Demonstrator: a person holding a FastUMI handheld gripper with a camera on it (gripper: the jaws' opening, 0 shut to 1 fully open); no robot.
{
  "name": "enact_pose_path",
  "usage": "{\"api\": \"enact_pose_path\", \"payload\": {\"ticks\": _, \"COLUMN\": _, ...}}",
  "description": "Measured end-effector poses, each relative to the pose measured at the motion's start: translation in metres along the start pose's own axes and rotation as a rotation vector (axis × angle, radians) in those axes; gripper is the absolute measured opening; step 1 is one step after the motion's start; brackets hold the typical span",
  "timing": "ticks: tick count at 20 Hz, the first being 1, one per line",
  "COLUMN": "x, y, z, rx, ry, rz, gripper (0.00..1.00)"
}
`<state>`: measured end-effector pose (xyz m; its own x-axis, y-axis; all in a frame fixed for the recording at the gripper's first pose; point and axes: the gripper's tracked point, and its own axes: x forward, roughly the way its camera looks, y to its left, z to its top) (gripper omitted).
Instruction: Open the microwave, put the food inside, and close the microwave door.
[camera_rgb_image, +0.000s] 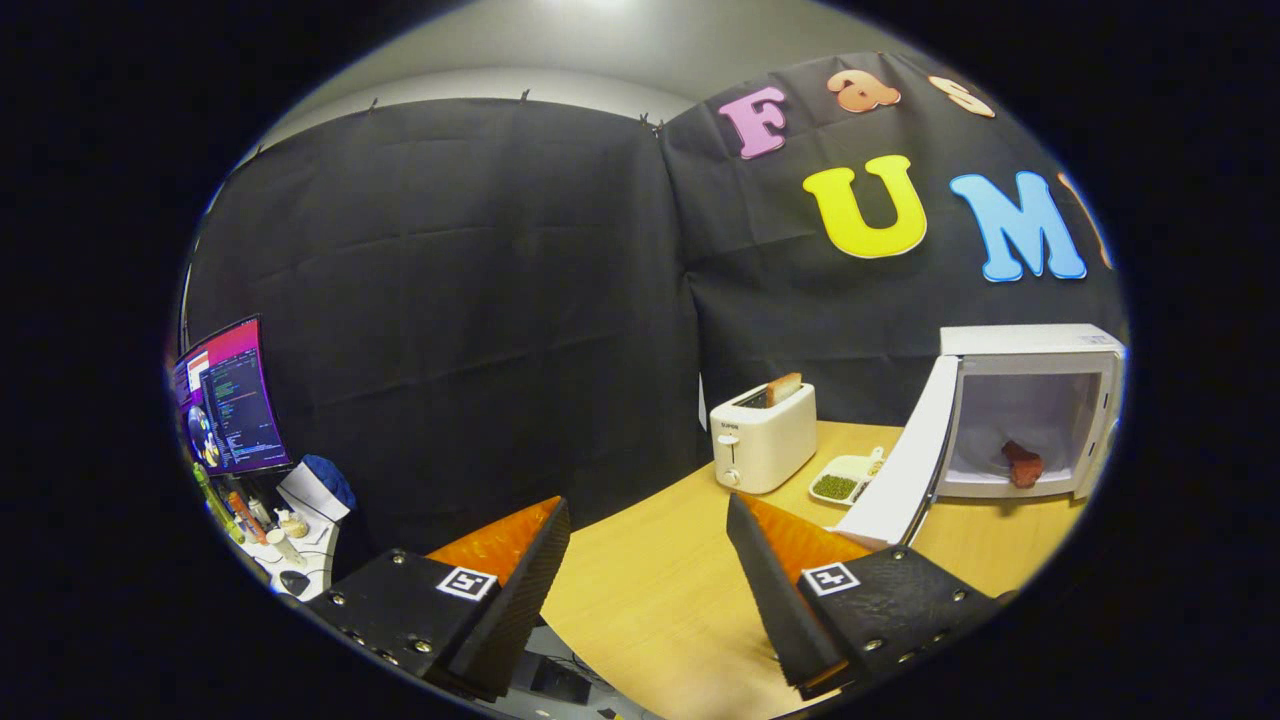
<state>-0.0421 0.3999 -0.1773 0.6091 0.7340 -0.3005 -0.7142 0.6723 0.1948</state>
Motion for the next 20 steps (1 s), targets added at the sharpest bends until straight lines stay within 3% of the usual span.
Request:
{"api": "enact_pose_path", "payload": {"ticks": 2, "x": 0.005, "y": -0.007, "z": -0.012, "rx": -0.001, "ry": 0.023, "rz": -0.022, "gripper": 0.86}}
{"api": "enact_pose_path", "payload": {"ticks": 3, "x": 0.011, "y": -0.01, "z": -0.018, "rx": 0.002, "ry": 0.032, "rz": -0.032, "gripper": 0.73}}
{"api": "enact_pose_path", "payload": {"ticks": 4, "x": 0.014, "y": -0.018, "z": -0.022, "rx": -0.003, "ry": 0.04, "rz": -0.059, "gripper": 0.69}}
{"api": "enact_pose_path", "payload": {"ticks": 5, "x": 0.014, "y": -0.024, "z": -0.025, "rx": -0.004, "ry": 0.046, "rz": -0.063, "gripper": 0.43}}
{"api": "enact_pose_path", "payload": {"ticks": 6, "x": 0.021, "y": -0.025, "z": -0.03, "rx": -0.006, "ry": 0.067, "rz": -0.071, "gripper": 0.36}}
{"api": "enact_pose_path", "payload": {"ticks": 7, "x": 0.028, "y": -0.036, "z": -0.032, "rx": -0.023, "ry": 0.068, "rz": -0.118, "gripper": 0.38}}
{"api": "enact_pose_path", "payload": {"ticks": 8, "x": 0.024, "y": -0.053, "z": -0.03, "rx": -0.039, "ry": 0.044, "rz": -0.181, "gripper": 0.21}}
{"api": "enact_pose_path", "payload": {"ticks": 9, "x": 0.021, "y": -0.055, "z": -0.037, "rx": -0.033, "ry": 0.059, "rz": -0.186, "gripper": 0.05}}
{"api": "enact_pose_path", "payload": {"ticks": 20, "x": -0.024, "y": -0.083, "z": -0.042, "rx": -0.056, "ry": 0.08, "rz": -0.214, "gripper": 0.01}}
